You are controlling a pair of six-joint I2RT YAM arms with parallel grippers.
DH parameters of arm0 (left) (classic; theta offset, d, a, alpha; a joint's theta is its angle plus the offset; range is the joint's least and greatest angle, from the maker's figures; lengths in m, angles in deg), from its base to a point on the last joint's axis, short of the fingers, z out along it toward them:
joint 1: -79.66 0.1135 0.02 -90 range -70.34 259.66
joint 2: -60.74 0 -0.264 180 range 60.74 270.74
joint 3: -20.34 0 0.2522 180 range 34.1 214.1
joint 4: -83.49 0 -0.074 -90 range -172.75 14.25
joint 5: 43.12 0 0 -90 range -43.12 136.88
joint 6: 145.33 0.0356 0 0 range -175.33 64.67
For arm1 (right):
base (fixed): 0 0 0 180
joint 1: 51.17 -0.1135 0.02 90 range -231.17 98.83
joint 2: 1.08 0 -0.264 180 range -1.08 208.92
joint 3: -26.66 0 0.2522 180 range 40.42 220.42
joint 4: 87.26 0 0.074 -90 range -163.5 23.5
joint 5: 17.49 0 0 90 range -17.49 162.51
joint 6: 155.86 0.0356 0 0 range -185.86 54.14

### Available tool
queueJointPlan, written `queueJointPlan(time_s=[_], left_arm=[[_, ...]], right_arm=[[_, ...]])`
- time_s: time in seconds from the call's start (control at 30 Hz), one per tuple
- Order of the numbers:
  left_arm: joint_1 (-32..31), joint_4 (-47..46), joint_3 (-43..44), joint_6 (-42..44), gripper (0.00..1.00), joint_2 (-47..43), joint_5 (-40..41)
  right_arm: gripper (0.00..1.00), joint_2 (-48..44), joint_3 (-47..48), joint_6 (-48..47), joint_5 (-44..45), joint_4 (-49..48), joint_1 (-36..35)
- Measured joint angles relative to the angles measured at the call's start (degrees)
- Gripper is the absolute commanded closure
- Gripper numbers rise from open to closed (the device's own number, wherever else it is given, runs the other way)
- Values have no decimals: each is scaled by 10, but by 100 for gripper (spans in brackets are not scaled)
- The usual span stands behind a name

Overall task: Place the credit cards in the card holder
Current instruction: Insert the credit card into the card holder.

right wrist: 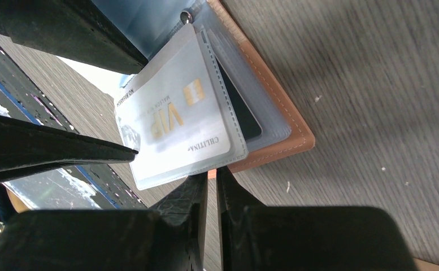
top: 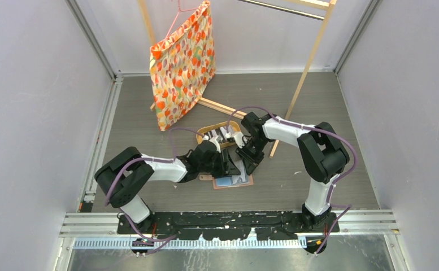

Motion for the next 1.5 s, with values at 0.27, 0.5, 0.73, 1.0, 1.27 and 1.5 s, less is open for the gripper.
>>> queueJointPlan(time_s=[0.27, 0.5, 0.73, 1.0, 1.27, 1.5], left_arm=[[1, -53, -12, -19, 52, 17, -11], [1, -114, -41, -36, 52, 17, -14], [1, -160, -54, -50, 52, 18, -16], [3, -227, -54, -73, 53, 56, -33], [5, -253, -61, -83, 54, 63, -35], [5, -267, -74, -83, 55, 44, -29]], right_arm=[[84, 0, 0, 0, 0, 7, 10], [83, 0, 0, 0, 0, 8, 11], [81, 0, 1, 2, -7, 11, 15], [81, 0, 2, 2, -9, 22, 23], [80, 0, 2, 2, -9, 26, 25], [80, 0, 2, 2, -14, 23, 25]])
